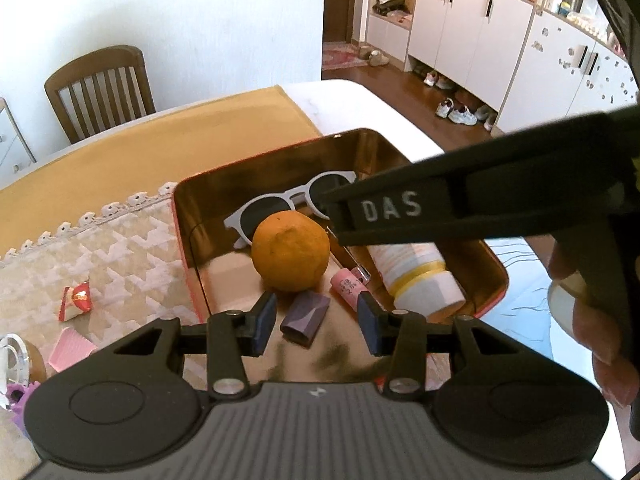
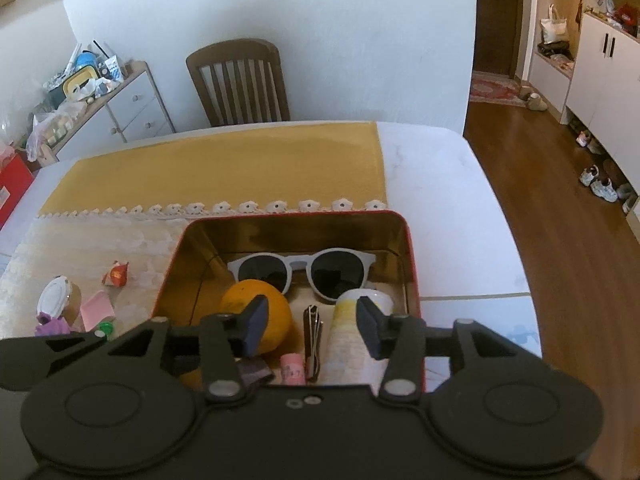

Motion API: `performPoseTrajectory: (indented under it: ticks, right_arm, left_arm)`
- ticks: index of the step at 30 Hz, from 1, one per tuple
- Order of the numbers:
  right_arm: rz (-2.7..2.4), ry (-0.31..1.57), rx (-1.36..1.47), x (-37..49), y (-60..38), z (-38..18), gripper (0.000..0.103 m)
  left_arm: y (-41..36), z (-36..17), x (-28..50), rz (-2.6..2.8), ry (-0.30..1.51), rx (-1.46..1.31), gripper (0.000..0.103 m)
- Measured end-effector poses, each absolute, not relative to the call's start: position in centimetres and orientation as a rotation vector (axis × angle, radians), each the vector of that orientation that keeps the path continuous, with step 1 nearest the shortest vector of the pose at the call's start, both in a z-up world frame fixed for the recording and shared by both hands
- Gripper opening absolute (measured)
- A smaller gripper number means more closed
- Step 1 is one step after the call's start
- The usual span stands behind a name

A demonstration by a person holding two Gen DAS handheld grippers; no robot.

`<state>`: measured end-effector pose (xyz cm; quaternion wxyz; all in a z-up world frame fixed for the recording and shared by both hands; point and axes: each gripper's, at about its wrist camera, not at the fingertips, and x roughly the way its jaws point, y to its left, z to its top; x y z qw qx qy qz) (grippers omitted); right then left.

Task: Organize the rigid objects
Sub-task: 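Move both grippers back from the box toward the remaining table items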

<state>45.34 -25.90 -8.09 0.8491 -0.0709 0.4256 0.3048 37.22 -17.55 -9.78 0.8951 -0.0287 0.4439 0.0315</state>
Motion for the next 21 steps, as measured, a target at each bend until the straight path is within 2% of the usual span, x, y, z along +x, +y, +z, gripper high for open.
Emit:
performPoseTrajectory:
  ticks: [7,12,14,15,16,21]
  right_arm:
    - [0.63,0.868,-0.139,43.5,-26.6,-6.6,0.064]
    - [0.628,0.849,-0.124,42.0,-27.0,-5.6,0.068]
    - [0.625,0.84,-0.119,41.4,-27.1,-5.2,0.071]
    - [0.624,0.837,-0.116,41.1,-27.1,-5.0,0.072]
    - [0.624,0.834,-0.112,40.8,-27.2,-4.9,0.075]
    - [0.626,0.822,-0.095,38.9,-27.3,-4.3,0.079]
  left_arm:
    - [-16.4,-8.1,35.7,0.054,0.884,-0.093,0.043]
    - [-15.7,-7.0,33.6,0.027,0.857,-0.125,0.043]
    - [-15.2,-6.6,32.8,0.02,0.844,-0.131,0.049]
    - [-14.9,-6.4,32.4,0.019,0.835,-0.131,0.058]
    - [-14.6,-6.2,31.9,0.018,0.823,-0.134,0.062]
    - [-12.8,-5.5,29.7,0.011,0.803,-0.156,0.062]
